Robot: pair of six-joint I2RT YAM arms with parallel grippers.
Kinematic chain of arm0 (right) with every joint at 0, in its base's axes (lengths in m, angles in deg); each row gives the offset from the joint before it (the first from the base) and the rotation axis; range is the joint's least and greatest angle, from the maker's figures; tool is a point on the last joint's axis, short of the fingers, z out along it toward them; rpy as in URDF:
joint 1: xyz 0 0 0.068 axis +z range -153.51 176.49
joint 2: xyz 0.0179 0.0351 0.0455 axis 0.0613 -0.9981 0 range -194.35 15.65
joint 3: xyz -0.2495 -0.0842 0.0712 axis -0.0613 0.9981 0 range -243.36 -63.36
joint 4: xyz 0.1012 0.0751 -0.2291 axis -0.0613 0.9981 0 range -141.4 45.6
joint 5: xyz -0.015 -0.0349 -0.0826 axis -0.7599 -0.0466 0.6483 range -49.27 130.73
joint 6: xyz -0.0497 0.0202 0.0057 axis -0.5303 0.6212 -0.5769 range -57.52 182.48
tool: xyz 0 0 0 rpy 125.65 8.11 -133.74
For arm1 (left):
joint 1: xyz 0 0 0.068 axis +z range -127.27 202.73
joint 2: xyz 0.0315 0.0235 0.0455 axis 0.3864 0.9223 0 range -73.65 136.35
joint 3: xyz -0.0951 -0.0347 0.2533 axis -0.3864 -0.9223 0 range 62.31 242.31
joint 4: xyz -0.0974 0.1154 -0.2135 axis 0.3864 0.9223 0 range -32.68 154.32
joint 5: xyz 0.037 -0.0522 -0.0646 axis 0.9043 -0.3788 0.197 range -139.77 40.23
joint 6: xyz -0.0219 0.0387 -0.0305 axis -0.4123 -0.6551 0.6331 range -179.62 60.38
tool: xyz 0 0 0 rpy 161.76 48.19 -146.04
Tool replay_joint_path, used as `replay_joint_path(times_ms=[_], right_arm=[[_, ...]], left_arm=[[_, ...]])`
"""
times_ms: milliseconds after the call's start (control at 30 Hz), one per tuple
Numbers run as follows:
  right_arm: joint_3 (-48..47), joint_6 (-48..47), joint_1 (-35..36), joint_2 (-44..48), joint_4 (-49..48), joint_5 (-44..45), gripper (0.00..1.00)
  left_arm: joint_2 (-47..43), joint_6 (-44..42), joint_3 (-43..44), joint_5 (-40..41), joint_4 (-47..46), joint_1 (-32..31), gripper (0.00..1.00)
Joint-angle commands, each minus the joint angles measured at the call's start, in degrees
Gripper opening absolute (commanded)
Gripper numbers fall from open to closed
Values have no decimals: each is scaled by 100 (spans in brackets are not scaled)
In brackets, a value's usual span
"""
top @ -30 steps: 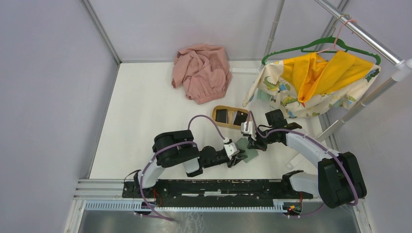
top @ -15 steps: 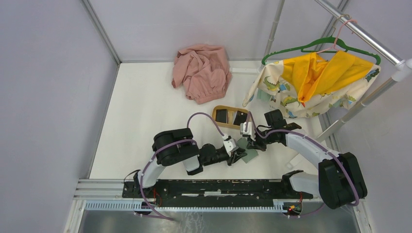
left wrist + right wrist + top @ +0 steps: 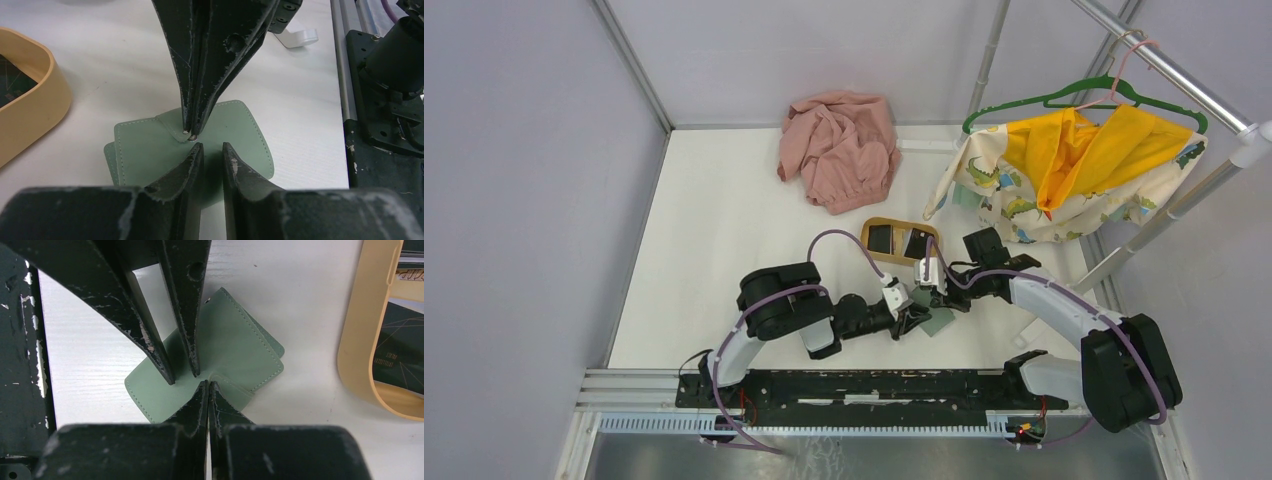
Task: Put the credit cards into the card holder
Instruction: Close the card holder at the center of the board.
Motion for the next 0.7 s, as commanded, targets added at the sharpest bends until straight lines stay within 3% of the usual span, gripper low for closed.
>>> replay_joint_path(times_ms=[0,133,433,667], right_arm=[[83,-277,84,-7,299,105,0],[98,-409,149,-32,391,159,0],[100,-539,171,-52,492,246,0],[100,-699,201,-5,633,289,0]], left_arm=[[108,378,-2,-77,-417,103,26],[132,545,-54,-122,-551,196,23],[94,1140,-177,-101,-629,432,7],[17,1362,-165,39,-259,531,2]])
